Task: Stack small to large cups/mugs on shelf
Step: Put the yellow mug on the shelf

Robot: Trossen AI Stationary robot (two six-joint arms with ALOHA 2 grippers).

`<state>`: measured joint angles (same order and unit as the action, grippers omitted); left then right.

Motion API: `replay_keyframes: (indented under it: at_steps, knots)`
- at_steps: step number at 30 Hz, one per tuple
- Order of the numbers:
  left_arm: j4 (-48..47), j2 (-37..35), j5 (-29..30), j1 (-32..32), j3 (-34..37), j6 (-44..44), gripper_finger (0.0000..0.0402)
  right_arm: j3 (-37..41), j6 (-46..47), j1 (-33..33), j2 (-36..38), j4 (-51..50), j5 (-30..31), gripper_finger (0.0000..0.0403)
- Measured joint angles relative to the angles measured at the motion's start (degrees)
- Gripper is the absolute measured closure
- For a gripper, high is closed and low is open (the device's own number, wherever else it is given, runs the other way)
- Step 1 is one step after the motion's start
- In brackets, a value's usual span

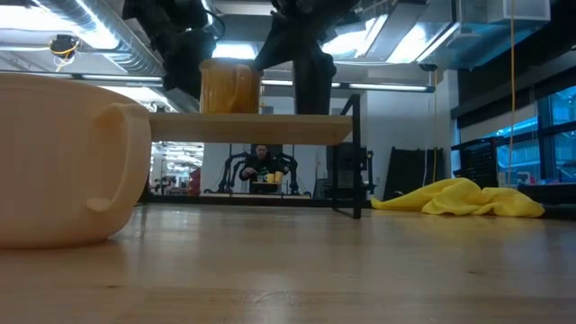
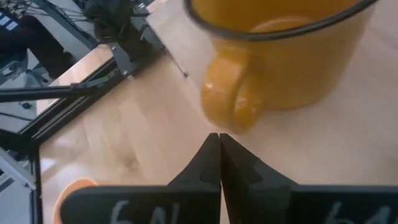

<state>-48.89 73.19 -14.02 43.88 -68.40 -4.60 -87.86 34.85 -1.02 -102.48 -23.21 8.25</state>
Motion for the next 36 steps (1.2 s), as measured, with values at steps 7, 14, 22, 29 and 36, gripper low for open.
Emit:
replay_keyframes:
  at_steps: [7, 14, 22, 29, 36]
  knots:
    - [3.3, 0.0, -2.2, 0.0, 0.0, 0.4, 0.0337, -0.4, 0.2, 0.2, 0.0, -0.1, 0.1, 0.0403]
    - [3.3, 0.0, -4.1, 0.0, 0.0, 0.0, 0.0337, -0.4, 0.9, 0.5, 0.0, -0.1, 0.4, 0.0403]
    - [3.3, 0.0, -4.1, 0.0, 0.0, -0.8, 0.0337, -0.4, -1.0, 4.4, 0.0, 0.0, 4.1, 0.0403]
    - [3.2, 0.0, -4.1, 0.0, 0.0, -3.5, 0.0337, -0.7, -16.7, 9.7, 0.0, 2.6, 4.3, 0.0401]
    - [3.1, 0.0, -3.7, 0.0, 0.0, -8.7, 0.0337, -6.5, -36.2, 15.2, -0.1, -4.4, 29.4, 0.0392]
